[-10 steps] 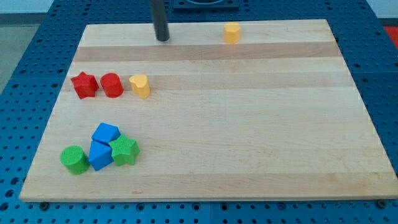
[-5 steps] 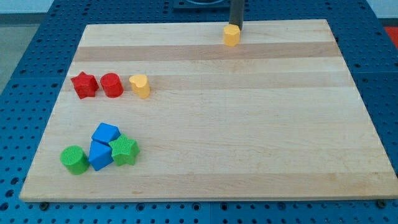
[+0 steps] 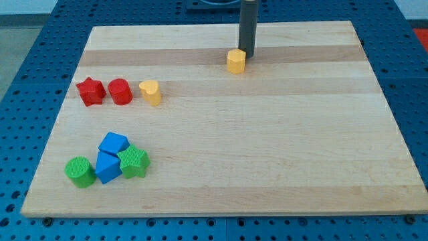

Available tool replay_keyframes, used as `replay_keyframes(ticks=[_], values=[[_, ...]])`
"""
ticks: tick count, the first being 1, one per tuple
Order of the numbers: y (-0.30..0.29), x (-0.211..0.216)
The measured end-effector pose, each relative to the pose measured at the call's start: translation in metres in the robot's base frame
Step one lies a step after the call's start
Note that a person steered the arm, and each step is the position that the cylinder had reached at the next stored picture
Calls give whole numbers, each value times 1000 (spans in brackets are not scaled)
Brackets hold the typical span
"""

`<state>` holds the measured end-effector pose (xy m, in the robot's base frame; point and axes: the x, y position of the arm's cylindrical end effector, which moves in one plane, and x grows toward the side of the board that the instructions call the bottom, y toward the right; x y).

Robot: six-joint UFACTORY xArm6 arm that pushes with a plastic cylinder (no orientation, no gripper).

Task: Push the yellow hexagon towards the yellow heart

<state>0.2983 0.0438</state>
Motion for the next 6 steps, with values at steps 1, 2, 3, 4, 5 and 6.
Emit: replay_keyframes(ticks=[1, 2, 3, 4, 5, 6], values=[[-11, 16], [-20, 36], [-30, 51], [-30, 63], [-30, 77], [-30, 88]])
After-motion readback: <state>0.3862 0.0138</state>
